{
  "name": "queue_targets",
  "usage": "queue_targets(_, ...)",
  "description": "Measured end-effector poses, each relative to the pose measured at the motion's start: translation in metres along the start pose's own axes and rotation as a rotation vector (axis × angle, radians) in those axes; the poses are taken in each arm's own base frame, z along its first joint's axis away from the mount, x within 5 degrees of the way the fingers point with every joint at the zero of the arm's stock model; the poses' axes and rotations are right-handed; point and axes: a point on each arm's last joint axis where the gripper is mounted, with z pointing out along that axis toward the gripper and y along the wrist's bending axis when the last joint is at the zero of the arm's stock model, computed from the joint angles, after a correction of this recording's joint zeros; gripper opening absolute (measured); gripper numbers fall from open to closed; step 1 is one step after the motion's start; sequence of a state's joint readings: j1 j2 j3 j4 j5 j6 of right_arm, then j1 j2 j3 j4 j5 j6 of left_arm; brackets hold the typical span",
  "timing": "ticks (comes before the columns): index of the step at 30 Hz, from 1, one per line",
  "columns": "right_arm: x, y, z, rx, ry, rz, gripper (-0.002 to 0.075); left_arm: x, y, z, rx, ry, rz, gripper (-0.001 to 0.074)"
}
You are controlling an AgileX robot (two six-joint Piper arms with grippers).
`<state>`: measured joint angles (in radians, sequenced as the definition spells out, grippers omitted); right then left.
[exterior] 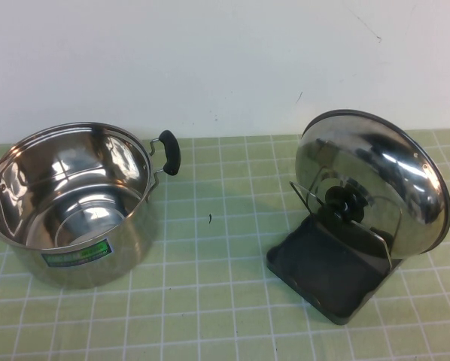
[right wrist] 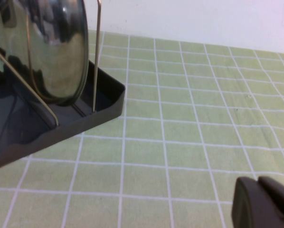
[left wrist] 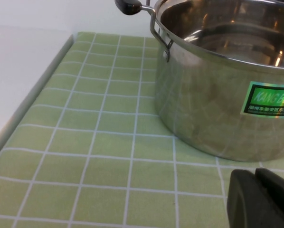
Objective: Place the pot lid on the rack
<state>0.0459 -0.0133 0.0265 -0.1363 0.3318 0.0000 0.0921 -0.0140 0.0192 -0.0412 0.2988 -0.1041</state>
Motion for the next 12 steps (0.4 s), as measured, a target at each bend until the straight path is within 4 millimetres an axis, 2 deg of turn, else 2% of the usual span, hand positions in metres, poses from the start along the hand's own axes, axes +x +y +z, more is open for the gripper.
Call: queue_targets(12, 0.0000, 0.0000, 0.0000, 0.000, 0.000, 0.000, 0.0000, 0.0001, -0.0010, 0.0000, 0.011, 0.001, -0.031, -0.0002)
